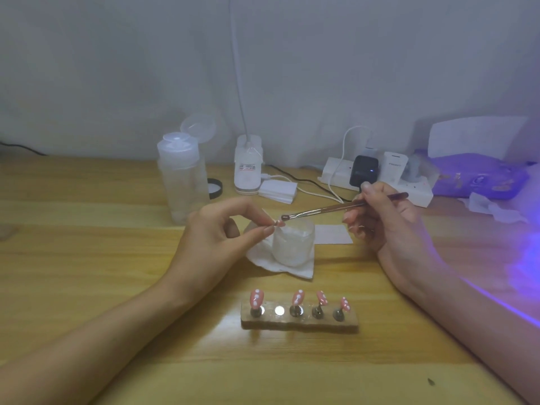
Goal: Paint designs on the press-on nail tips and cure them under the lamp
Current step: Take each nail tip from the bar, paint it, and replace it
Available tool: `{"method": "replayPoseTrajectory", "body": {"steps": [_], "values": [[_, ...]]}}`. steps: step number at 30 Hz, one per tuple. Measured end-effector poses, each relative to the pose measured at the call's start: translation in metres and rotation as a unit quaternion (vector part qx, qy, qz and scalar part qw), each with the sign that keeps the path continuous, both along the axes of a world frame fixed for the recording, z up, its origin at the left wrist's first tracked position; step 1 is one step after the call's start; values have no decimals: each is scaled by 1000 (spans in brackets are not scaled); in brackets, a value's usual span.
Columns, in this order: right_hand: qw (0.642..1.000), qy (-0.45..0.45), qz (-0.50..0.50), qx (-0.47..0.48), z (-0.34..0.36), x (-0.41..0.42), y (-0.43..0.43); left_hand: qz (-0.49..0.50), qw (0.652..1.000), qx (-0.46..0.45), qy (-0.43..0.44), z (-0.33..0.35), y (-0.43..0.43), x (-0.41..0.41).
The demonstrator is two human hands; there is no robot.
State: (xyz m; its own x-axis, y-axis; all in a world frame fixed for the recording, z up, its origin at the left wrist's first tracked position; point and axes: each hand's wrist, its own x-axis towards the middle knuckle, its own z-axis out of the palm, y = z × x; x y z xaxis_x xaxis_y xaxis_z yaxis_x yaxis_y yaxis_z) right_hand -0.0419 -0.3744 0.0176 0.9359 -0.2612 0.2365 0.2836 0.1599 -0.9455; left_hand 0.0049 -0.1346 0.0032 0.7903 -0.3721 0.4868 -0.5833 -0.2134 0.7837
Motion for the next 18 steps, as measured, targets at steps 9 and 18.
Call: {"method": "replayPoseTrajectory", "body": {"steps": [9, 18], "values": [[1000, -9, -15, -5, 0, 0, 1, 14, 999, 29, -26, -3, 2, 3], [1000, -4, -15, -25, -1, 0, 1, 8, 997, 49, -62, -2, 1, -1]]}}
